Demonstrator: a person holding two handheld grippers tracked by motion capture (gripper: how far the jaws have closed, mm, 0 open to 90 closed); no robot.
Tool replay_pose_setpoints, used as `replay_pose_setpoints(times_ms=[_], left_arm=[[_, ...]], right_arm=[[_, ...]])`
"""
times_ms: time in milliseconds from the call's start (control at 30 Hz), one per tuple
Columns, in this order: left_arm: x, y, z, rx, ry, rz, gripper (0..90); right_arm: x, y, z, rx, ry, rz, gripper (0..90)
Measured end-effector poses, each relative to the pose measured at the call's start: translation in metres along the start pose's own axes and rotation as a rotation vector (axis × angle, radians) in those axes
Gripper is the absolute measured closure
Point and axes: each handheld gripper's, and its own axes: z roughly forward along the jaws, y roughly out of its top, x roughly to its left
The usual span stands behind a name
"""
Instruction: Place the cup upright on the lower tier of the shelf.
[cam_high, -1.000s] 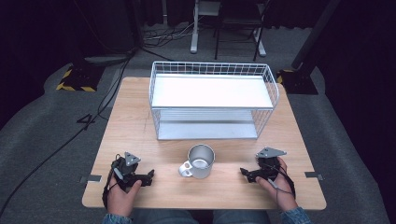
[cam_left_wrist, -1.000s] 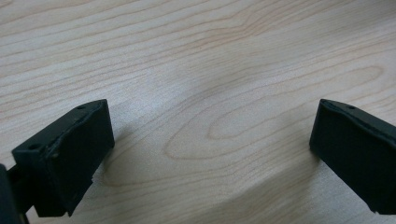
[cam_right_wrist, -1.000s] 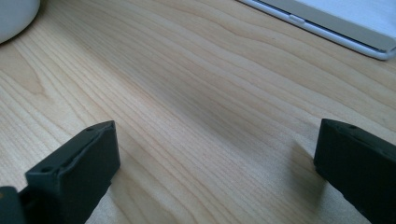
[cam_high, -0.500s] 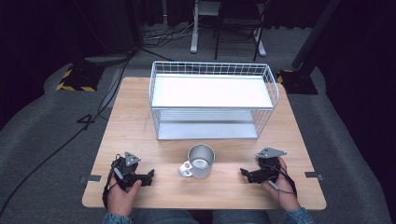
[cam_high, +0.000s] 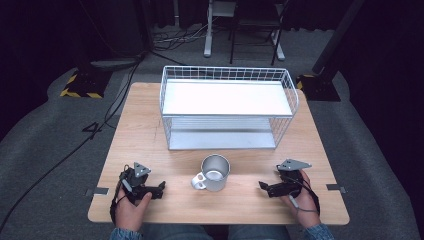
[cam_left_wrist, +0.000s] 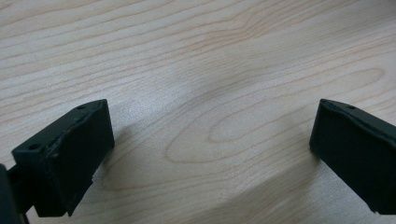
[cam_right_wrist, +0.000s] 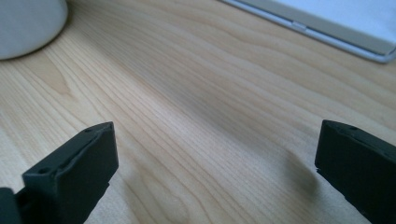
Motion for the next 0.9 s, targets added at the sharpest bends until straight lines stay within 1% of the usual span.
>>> replay_pose_setpoints(times_ms=[133, 233, 400, 433, 667, 767, 900], left_arm=[[0.000, 0.000, 0.000, 0.000, 0.001, -0.001, 0.1], [0.000, 0.001, 0.000, 0.001, 0.000, 0.004, 0.1], [0.000, 0.001, 0.000, 0.004, 0.001, 0.004, 0.1], [0.000, 0.001, 0.001, 0.002, 0.002, 0.002, 0.1], [0.000, 0.001, 0.001, 0.001, 0.003, 0.004, 0.1], [0.000, 0.001, 0.001, 0.001, 0.001, 0.001, 0.0], [0.000, 0.001, 0.001, 0.001, 0.003, 0.003, 0.1]], right_arm=[[0.002, 0.003, -0.006, -0.035, -0.006, -0.010, 0.0], [0.004, 0.006, -0.011, -0.058, 0.001, -0.019, 0.0], [0.013, 0.015, -0.020, -0.103, 0.025, -0.023, 0.0], [0.013, 0.015, -0.020, -0.103, 0.025, -0.023, 0.0], [0.026, 0.029, -0.028, -0.162, 0.062, -0.049, 0.0], [0.033, 0.034, -0.030, -0.178, 0.077, -0.062, 0.0], [0.041, 0.039, -0.032, -0.181, 0.094, -0.075, 0.0]])
